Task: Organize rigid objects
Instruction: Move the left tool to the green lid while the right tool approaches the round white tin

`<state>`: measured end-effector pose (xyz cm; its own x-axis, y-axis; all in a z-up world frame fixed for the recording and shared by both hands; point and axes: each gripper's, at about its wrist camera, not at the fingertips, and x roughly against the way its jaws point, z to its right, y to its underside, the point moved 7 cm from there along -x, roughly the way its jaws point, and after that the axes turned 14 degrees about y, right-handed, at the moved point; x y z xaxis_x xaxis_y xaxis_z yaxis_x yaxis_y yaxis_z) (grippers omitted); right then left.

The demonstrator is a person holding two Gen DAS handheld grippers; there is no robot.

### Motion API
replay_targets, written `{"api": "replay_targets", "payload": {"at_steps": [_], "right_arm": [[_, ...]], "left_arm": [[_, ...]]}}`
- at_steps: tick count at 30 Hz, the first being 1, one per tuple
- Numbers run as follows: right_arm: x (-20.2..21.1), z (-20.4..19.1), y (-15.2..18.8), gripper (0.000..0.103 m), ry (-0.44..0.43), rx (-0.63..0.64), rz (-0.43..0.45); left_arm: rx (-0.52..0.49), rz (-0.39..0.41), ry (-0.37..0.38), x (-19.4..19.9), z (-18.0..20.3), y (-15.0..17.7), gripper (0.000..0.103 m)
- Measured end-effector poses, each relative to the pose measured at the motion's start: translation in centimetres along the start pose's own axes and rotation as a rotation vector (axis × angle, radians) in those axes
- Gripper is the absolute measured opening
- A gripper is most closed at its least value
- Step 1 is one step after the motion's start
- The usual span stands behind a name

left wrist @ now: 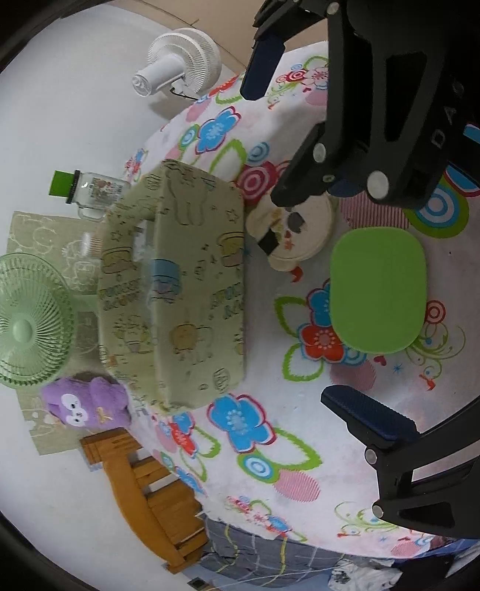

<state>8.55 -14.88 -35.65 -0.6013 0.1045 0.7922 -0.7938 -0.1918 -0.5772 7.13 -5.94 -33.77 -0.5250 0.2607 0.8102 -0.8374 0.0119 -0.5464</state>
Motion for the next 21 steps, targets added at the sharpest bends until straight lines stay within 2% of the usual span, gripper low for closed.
{"api": "replay_targets", "payload": {"at_steps": [9,21], "right_arm": [[-2.1,-0.5,2.5,0.098,0.006,-0.011,-0.075],[-3.8,-0.2,3.9,0.099,0.020,-0.018,-0.127]], "left_arm": [[-0.020,-0.035,-0.018,-2.1,0.0,1.9,0.103],[-0.023,-0.068,-0.036,-3.6,0.0,3.0,0.103]]}}
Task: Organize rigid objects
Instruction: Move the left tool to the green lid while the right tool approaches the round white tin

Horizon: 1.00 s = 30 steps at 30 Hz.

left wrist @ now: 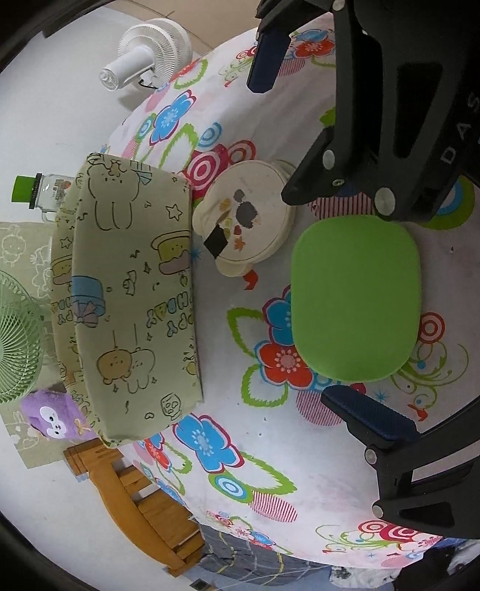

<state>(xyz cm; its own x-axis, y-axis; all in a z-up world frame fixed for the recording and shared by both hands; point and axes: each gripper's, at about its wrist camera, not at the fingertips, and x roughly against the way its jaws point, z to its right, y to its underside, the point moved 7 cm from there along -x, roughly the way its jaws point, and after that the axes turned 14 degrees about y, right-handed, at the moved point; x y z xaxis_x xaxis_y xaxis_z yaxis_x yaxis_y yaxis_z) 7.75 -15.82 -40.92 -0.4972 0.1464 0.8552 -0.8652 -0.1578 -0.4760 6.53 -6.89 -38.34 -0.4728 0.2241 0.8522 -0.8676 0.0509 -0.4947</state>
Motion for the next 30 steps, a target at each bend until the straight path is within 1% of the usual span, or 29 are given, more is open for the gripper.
{"api": "replay_targets", "payload": {"at_steps": [5,11,15,21,25,30], "right_arm": [[-0.5,-0.4,0.2,0.099,0.003,0.017,-0.011],[-0.9,-0.7,0.2,0.099,0.000,0.010,-0.025],[-1.0,-1.0,0.3,0.099,0.006,0.019,-0.027],[-1.1,-0.9,0.6,0.098,0.017,0.022,-0.037],[-1.0,-1.0,0.7,0.099,0.024,0.016,-0.040],[-1.0,-1.0,0.3,0.098,0.049,0.021,-0.031]], "left_arm": [[0.033,-0.015,-0.011,-0.7,-0.8,0.4,0.103],[0.073,-0.009,0.012,-0.8,-1.1,0.7,0.103],[0.069,0.004,0.012,-0.7,-1.0,0.8,0.103],[0.052,-0.001,0.024,-0.6,-0.9,0.9,0.103],[0.064,-0.003,0.018,-0.7,-0.9,0.9,0.103],[0.048,-0.001,0.024,-0.4,-0.6,1.0,0.095]]}}
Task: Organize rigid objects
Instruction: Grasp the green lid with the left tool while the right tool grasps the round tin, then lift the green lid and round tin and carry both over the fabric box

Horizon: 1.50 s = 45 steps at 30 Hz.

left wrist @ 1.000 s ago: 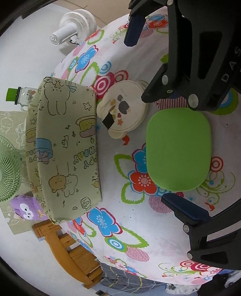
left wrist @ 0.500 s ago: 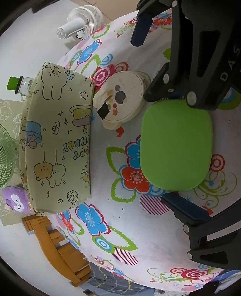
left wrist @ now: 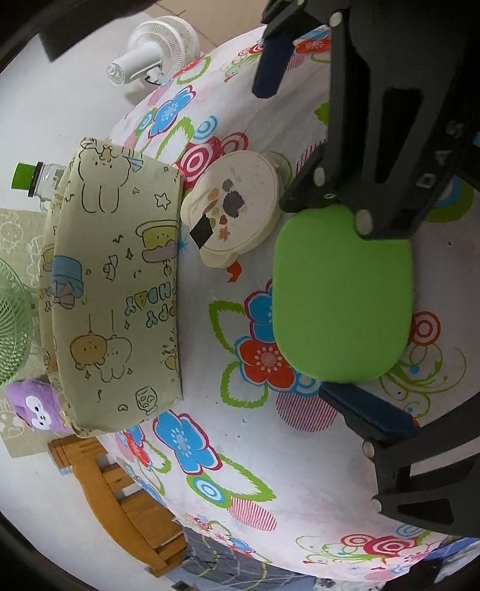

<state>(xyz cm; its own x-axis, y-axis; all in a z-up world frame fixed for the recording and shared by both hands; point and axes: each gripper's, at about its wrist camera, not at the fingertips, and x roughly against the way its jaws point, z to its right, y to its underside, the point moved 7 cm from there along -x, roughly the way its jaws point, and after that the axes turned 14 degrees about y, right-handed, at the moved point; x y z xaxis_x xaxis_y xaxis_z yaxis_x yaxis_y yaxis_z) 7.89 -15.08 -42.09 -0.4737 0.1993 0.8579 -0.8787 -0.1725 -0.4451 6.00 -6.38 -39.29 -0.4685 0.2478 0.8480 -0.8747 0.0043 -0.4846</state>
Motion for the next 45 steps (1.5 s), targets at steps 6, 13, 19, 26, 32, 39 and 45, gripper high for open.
{"api": "replay_targets", "payload": {"at_steps": [6,13,19,26,32,39,45], "right_arm": [[0.1,-0.5,-0.7,0.098,-0.010,0.006,0.007],[-0.1,-2.4,-2.0,0.098,-0.030,0.009,0.010],[-0.9,-3.1,-3.2,0.098,-0.025,-0.008,-0.004],[-2.4,-3.4,-4.4,0.098,-0.010,-0.024,-0.011],[-2.0,-4.2,-5.2,0.084,-0.019,-0.029,0.006],[-1.4,-4.3,-5.0,0.083,-0.021,-0.028,0.012],[0.1,-3.7,-3.8,0.083,-0.021,-0.049,0.015]], "left_arm": [[-0.012,-0.025,0.006,-0.1,-0.5,-0.4,0.095],[-0.022,-0.033,-0.009,-0.2,-2.6,-1.6,0.095],[-0.046,-0.039,-0.007,-0.4,-3.5,-2.6,0.095],[-0.051,-0.049,0.001,-0.7,-4.4,-3.3,0.095],[-0.044,-0.053,0.011,-0.8,-4.6,-3.5,0.095],[-0.056,-0.054,0.014,-0.6,-4.6,-3.6,0.095],[-0.062,-0.045,0.021,0.2,-3.4,-3.1,0.095]]}}
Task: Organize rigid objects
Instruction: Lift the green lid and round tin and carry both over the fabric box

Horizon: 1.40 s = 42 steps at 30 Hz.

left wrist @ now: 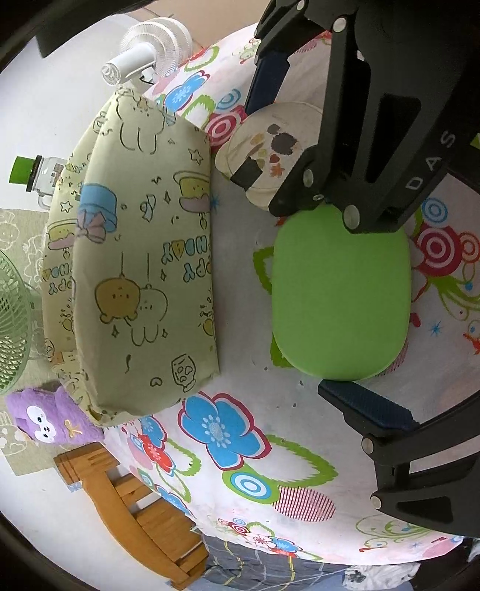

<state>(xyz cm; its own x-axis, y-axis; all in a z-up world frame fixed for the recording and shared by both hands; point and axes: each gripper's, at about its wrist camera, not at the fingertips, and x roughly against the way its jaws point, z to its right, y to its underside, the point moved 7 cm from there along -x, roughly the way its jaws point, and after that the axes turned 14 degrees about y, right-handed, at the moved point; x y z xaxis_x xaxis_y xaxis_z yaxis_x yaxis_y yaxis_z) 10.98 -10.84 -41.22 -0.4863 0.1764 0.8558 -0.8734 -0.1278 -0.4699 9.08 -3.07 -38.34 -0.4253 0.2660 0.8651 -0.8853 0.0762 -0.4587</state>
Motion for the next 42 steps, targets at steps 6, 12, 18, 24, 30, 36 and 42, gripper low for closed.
{"api": "replay_targets", "payload": {"at_steps": [6,12,18,24,30,36,42], "right_arm": [[1.6,1.3,0.3,0.083,0.003,-0.025,0.016],[3.0,3.0,-0.1,0.083,-0.007,-0.040,0.037],[4.7,3.8,-0.3,0.083,-0.012,-0.043,0.067],[6.3,4.6,-0.5,0.083,-0.015,-0.046,0.089],[7.8,5.5,-1.0,0.083,-0.016,-0.059,0.116],[9.4,6.1,-1.6,0.083,-0.002,-0.061,0.138],[11.0,6.8,-2.2,0.083,0.007,-0.083,0.162]], "left_arm": [[-0.011,0.027,0.003,1.1,1.1,-0.5,0.095],[-0.015,0.065,-0.010,2.6,2.1,-1.0,0.095],[-0.011,0.092,-0.021,4.2,3.2,-1.3,0.095],[-0.001,0.114,-0.026,5.6,4.1,-1.6,0.095],[0.003,0.143,-0.028,6.9,4.8,-2.2,0.095],[0.006,0.159,-0.023,8.2,5.4,-2.7,0.095],[-0.016,0.179,-0.025,9.7,6.2,-3.7,0.095]]}}
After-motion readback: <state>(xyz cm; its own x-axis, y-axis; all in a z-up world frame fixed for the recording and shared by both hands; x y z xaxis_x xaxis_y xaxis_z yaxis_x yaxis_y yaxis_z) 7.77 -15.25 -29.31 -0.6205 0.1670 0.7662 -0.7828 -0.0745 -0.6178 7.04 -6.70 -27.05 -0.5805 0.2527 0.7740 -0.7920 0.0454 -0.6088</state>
